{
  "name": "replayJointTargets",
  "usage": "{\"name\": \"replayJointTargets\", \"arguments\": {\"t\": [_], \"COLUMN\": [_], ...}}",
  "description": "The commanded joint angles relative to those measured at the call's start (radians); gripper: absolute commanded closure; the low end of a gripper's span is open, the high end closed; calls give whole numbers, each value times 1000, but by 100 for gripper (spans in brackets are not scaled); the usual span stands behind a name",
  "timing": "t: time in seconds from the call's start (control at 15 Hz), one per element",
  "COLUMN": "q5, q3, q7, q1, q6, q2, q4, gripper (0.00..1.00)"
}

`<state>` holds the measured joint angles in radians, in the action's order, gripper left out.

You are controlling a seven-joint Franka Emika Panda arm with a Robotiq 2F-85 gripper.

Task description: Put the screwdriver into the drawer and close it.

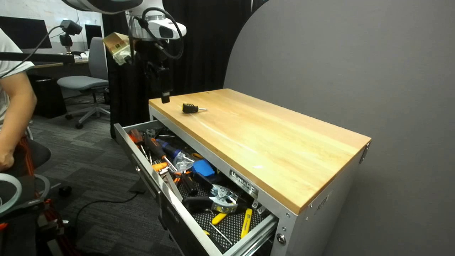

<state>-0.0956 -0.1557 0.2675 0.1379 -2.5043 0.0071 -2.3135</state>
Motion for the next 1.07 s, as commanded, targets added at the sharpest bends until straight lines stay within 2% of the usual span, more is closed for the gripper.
{"name": "replayJointTargets", "arguments": {"t": [0.0, 0.33, 0.6, 0.73, 1.0], "q5": [-72, -228, -326, -331, -234], "q3": [-14, -36, -57, -69, -61], "q7": [-58, -193, -314, -347, -342], "q1": [21, 23, -3, -18, -10], "q6": [-126, -256, -296, -300, -251], "q2": [24, 110, 221, 264, 304], "q4": [-9, 6, 63, 92, 145], "gripper": [0, 0, 0, 0, 0]}}
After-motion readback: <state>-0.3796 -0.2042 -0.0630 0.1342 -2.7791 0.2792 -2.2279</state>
